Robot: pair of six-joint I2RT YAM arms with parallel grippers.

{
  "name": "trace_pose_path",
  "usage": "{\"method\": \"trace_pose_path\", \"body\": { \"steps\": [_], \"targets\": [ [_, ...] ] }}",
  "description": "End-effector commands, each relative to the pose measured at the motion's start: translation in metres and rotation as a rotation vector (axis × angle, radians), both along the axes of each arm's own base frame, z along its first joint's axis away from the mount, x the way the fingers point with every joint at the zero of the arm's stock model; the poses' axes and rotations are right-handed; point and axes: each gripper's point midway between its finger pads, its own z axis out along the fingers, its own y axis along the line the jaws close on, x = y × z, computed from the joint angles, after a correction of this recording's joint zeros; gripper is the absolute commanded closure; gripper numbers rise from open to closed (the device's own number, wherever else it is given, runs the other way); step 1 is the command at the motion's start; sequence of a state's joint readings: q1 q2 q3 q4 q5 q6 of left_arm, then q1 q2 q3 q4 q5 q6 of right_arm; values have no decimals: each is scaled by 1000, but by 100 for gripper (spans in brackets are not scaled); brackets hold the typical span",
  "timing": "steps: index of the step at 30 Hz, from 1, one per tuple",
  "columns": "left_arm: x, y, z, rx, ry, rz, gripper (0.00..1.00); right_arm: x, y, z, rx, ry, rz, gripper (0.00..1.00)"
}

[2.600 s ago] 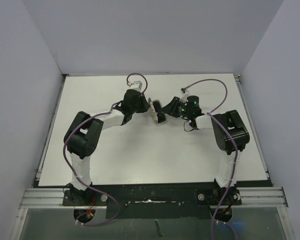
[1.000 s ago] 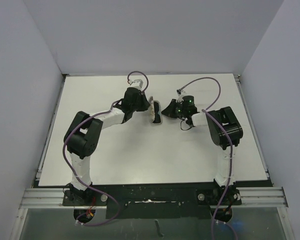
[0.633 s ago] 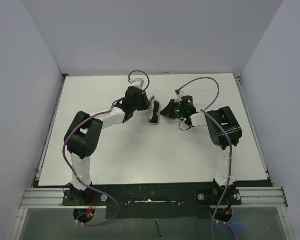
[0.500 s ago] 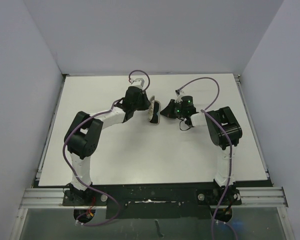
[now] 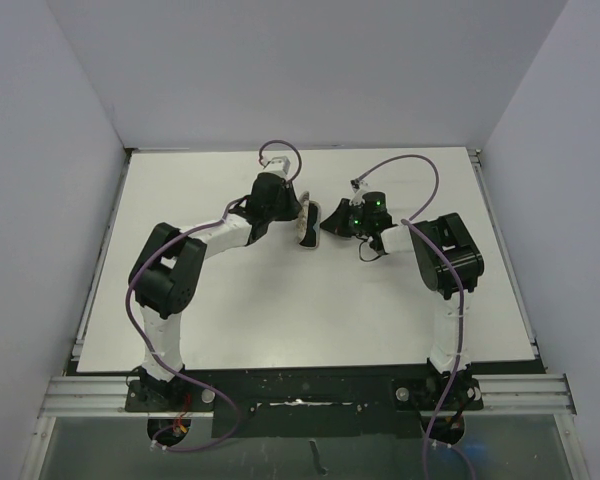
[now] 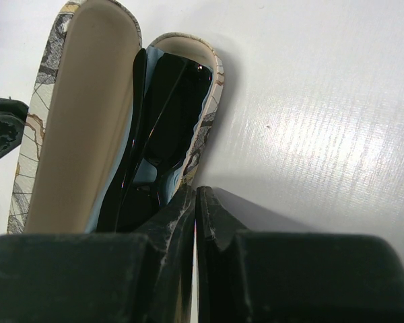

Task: Organize the sunglasses
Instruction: Close the sunglasses case at the center of the board.

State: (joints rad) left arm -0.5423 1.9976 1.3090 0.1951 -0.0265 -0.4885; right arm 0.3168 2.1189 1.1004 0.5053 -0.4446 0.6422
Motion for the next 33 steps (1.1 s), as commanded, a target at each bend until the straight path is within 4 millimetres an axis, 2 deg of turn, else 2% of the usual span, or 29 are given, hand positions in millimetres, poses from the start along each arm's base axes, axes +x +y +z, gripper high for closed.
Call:
{"method": "trace_pose_path", "body": {
  "steps": [1,12,13,15,16,28,33],
  "targets": [
    [3,-19,16,-22,-33,-42,85,3,15,12,18,-44,37,100],
    [2,-20,7,-7,-21,-31,85,1,15,9,13,-41,43,100],
    [1,-20,7,-8,-21,-28,87,1,14,8,12,-39,41,100],
    [1,-19,8,-10,-20,-28,99,0,15,7,14,-36,43,100],
    [1,-21,9,-15,-17,-33,100,0,14,8,15,-38,42,100],
    [-4,-31,11,-138,51,-124,100,-2,13,8,15,-39,40,100],
    [-7,-36,3,-160,97,-161,100,-1,13,7,15,-39,40,100]
  ]
}}
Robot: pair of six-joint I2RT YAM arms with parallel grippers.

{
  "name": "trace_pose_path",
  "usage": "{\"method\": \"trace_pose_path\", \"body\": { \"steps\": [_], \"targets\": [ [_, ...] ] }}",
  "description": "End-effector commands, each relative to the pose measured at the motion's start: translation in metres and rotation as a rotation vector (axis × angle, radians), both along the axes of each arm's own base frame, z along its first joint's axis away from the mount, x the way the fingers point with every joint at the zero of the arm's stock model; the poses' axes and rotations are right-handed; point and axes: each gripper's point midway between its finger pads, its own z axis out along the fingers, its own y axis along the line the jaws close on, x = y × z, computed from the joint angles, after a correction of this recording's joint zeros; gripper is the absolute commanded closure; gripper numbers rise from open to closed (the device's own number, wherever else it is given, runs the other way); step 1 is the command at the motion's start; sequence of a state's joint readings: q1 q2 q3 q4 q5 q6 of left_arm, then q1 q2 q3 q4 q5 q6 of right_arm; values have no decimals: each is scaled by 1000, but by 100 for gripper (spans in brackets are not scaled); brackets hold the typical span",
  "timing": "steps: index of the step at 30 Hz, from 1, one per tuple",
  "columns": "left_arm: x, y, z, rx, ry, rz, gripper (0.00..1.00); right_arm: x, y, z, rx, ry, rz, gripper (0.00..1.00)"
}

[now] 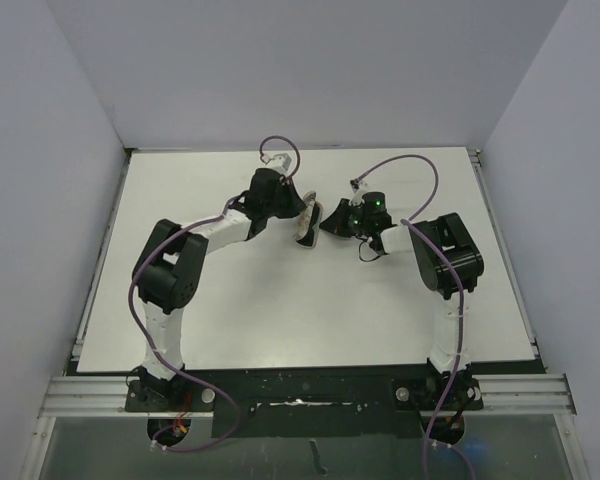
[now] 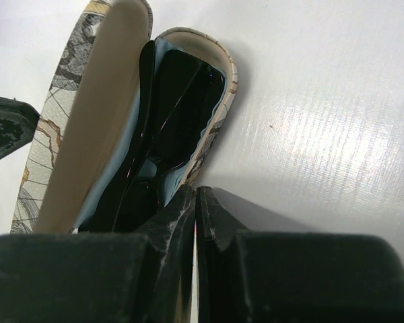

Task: Organize the sunglasses
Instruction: Close the sunglasses case at the center of the board.

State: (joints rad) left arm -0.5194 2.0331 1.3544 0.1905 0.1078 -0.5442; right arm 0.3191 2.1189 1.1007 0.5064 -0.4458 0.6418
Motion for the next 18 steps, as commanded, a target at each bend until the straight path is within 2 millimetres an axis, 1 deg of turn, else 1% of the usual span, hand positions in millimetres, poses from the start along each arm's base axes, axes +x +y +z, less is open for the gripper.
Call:
{"method": "trace_pose_path", "body": {
  "steps": [1,6,18],
  "targets": [
    [-8,-22,0,-71,49,-98,100,-1,11,6,15,-36,36,100],
    [-10,-24,-10,-96,98,-128,100,-2,11,7,14,-36,36,100],
    [-13,-19,-22,-131,164,-140,100,-1,12,5,12,-32,36,100]
  ]
}}
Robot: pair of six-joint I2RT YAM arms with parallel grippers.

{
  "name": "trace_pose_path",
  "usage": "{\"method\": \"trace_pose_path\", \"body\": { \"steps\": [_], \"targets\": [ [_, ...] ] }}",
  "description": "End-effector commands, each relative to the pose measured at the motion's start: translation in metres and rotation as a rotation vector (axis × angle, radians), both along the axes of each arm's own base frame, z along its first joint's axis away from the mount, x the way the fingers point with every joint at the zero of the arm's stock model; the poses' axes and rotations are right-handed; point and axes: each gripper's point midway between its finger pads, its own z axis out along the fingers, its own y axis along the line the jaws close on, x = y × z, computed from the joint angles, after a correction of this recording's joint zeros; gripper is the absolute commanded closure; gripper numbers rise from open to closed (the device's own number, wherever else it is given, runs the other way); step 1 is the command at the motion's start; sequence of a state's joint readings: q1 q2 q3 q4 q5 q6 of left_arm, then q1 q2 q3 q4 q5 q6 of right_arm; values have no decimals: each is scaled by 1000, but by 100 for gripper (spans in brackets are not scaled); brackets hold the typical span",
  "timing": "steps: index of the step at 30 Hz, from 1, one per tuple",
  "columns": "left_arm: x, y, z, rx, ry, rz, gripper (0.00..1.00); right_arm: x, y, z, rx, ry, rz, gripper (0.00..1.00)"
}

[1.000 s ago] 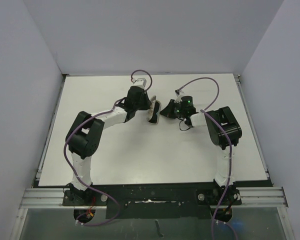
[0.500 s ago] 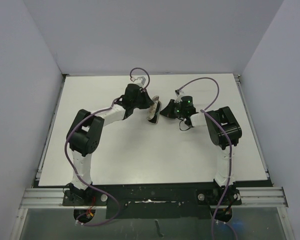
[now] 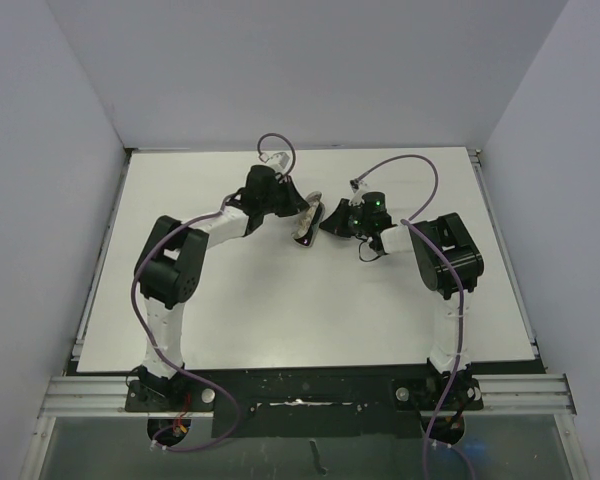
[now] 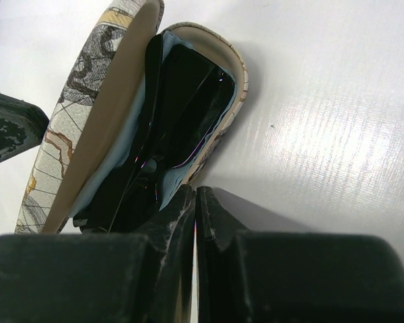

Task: Organize the sunglasses
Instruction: Close the sunglasses case at the center of the board.

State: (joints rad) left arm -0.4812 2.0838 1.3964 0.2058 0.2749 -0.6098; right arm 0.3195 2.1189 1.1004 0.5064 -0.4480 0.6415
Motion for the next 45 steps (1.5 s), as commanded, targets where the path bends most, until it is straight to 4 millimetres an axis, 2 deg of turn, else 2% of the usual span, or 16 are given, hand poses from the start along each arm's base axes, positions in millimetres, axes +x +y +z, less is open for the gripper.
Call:
{"method": "trace_pose_path", "body": {
  "steps": [1,5,18,37,45],
  "targets": [
    [-15,-9,-23,-17,102,-70,100,-1,11,4,10,-32,34,100],
    [-17,-7,-31,-27,131,-80,100,-1,10,3,8,-30,31,100],
    [-21,-4,-36,-117,196,-130,100,-3,8,0,6,-23,32,100],
    [-17,2,-52,37,216,-115,100,-2,1,0,-19,-27,27,100],
    [-14,3,-56,109,210,-101,100,-8,1,-8,-55,-2,67,100]
  ]
}}
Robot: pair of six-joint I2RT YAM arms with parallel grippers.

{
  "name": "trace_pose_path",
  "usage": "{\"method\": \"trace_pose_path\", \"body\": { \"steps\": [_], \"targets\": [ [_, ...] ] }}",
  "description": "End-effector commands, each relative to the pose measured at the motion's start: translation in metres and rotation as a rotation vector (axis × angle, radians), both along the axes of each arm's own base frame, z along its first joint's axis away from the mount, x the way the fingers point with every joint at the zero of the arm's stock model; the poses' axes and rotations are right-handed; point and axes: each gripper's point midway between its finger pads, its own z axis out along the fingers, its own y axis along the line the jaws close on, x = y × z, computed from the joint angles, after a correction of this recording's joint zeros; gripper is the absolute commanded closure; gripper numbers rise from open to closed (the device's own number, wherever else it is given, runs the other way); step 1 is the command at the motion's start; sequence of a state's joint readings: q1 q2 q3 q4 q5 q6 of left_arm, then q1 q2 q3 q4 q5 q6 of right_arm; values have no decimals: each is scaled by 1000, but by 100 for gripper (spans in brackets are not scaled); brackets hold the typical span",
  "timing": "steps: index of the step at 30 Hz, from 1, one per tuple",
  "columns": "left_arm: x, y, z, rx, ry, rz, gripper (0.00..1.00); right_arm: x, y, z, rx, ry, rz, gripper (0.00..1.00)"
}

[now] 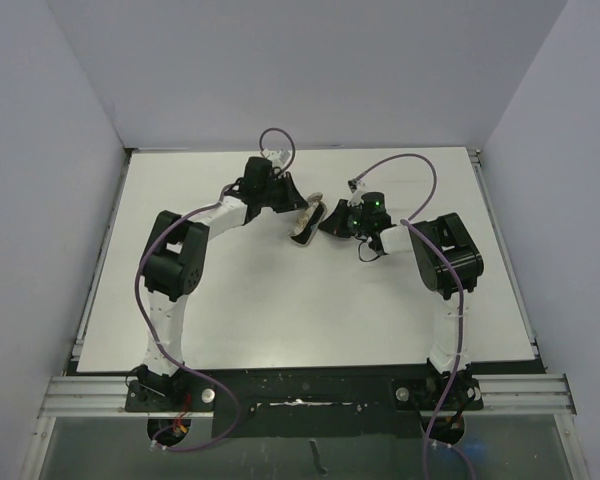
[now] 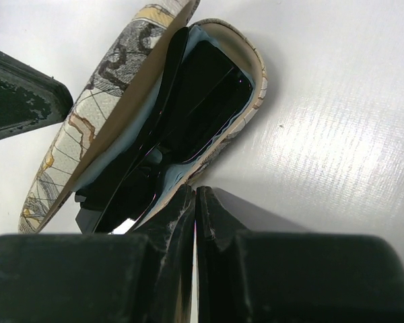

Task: Organize the sunglasses
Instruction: Close the sunglasses case at the center of the board.

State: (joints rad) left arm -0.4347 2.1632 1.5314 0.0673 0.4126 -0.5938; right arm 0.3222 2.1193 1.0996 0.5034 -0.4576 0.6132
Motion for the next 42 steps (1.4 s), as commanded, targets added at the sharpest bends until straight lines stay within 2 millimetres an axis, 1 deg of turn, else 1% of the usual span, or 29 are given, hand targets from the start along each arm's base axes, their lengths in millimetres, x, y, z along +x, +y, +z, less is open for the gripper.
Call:
{"method": "trace_pose_path", "body": {
  "steps": [1,11,14,16,21,23,25,26,28,31,32,33,34,35,39,42],
  "targets": [
    [-22,1,-49,135,112,-30,100,-6,1,-7,-45,15,50,100],
    [-26,3,-59,214,116,-36,100,-10,-3,-16,-93,47,67,100],
    [-26,4,-58,215,112,-31,100,-10,-4,-17,-92,49,65,100],
    [-24,4,-48,202,84,-21,100,-11,-4,-17,-92,49,64,100],
    [-20,2,-11,180,-13,-12,90,-11,-6,-16,-93,48,51,100],
    [-17,2,9,170,-64,0,87,-11,-7,-14,-91,40,42,100],
    [-17,2,31,145,-120,10,81,-12,-7,-10,-91,33,37,99],
    [-16,3,43,131,-149,17,77,-11,-8,-8,-93,28,34,97],
    [-16,7,66,115,-199,38,76,-11,-9,-4,-99,20,28,93],
    [-15,14,88,116,-264,71,75,-11,-11,8,-111,-4,20,83],
    [-17,19,89,122,-274,88,75,-11,-12,12,-117,-10,15,76],
    [-17,24,92,128,-288,108,75,-11,-12,17,-121,-17,12,71],
    [-17,30,96,137,-304,136,75,-11,-14,21,-131,-26,3,67],
    [-18,37,95,150,-311,162,75,-11,-15,27,-139,-36,-3,65],
    [-21,64,89,220,-330,271,75,-15,-18,47,-185,-75,-20,55],
    [-28,83,89,233,-354,353,75,-19,-19,66,-206,-110,-27,51]
  ]
}}
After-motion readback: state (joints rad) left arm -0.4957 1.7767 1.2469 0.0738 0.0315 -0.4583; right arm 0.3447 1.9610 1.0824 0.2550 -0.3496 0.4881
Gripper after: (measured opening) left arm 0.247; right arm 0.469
